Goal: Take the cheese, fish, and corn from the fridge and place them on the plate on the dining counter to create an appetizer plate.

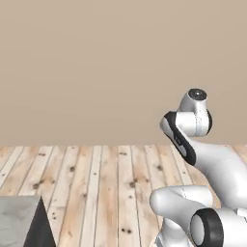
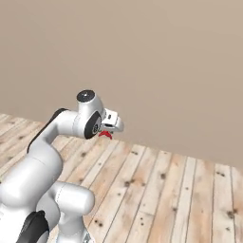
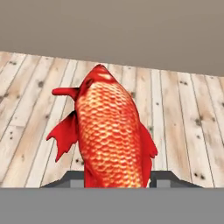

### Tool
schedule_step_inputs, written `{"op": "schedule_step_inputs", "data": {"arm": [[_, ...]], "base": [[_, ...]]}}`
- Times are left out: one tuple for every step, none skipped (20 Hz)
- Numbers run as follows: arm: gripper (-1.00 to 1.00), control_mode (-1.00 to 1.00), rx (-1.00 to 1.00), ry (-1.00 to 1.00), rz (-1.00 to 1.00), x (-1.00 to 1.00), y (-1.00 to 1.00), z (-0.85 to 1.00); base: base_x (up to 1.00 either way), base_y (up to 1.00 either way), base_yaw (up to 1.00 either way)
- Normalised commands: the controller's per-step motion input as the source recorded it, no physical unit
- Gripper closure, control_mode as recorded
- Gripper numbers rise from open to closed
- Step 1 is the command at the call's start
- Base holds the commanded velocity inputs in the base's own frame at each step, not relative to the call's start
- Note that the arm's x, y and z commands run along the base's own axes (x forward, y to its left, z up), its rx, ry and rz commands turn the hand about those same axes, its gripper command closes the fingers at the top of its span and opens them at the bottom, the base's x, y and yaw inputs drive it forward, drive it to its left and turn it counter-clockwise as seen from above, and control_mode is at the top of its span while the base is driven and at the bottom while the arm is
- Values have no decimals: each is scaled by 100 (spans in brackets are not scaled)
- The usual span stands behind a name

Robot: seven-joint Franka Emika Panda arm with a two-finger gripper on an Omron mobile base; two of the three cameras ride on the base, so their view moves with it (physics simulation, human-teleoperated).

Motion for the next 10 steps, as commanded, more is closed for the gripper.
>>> {"op": "schedule_step_inputs", "data": {"arm": [[100,100,0,0,0,0,0,0],[100,100,0,0,0,0,0,0],[100,100,0,0,0,0,0,0],[100,100,0,0,0,0,0,0],[100,100,0,0,0,0,0,0],[100,100,0,0,0,0,0,0],[100,100,0,0,0,0,0,0],[100,100,0,0,0,0,0,0],[100,100,0,0,0,0,0,0],[100,100,0,0,0,0,0,0]], "base": [[51,0,93],[55,-1,93],[78,-8,88],[85,-15,85],[87,-24,81],[89,-34,75],[89,-38,72],[89,-41,70],[91,-45,69],[94,-48,67]]}}
